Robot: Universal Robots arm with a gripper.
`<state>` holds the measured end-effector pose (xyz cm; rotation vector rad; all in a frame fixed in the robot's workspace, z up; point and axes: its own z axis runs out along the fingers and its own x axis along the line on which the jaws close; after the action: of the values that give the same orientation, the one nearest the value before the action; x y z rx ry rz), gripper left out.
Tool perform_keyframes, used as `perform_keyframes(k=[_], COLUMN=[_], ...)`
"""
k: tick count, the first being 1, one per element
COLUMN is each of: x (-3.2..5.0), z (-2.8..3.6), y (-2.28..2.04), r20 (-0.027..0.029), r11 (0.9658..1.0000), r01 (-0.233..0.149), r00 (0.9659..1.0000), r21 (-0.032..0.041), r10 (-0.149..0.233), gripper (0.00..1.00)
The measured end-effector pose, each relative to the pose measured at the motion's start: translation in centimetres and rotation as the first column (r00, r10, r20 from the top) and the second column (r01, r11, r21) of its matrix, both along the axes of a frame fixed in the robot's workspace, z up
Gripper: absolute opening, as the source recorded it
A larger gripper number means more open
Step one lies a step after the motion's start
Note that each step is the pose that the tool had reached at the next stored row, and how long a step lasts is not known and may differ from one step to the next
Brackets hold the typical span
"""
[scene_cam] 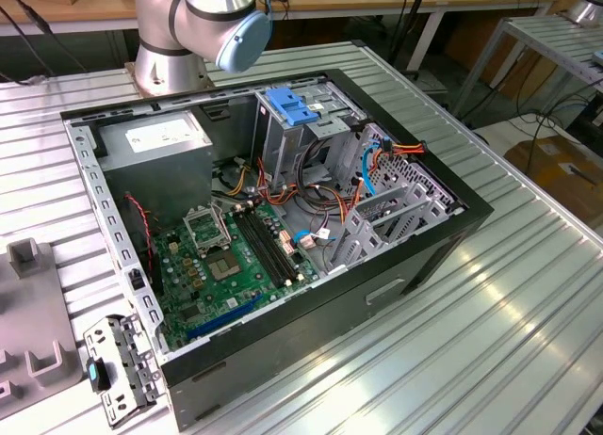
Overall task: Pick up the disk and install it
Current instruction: 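Pick up the disk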
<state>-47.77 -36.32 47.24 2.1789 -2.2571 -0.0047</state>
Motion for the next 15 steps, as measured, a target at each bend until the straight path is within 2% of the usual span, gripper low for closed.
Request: perform_keyframes(k=[4, 15], x=[0.00, 0.00], z=[0.31, 0.37], y=[0.00, 0.00], r20=[-0.0011, -0.0012], r11=[1.0000, 1.0000], r01=[0.000, 0.000], r00=[1.0000, 1.0000], r21=[-0.0001, 0.0000], r10=[0.000, 0.000], gripper=[0.37, 0.37])
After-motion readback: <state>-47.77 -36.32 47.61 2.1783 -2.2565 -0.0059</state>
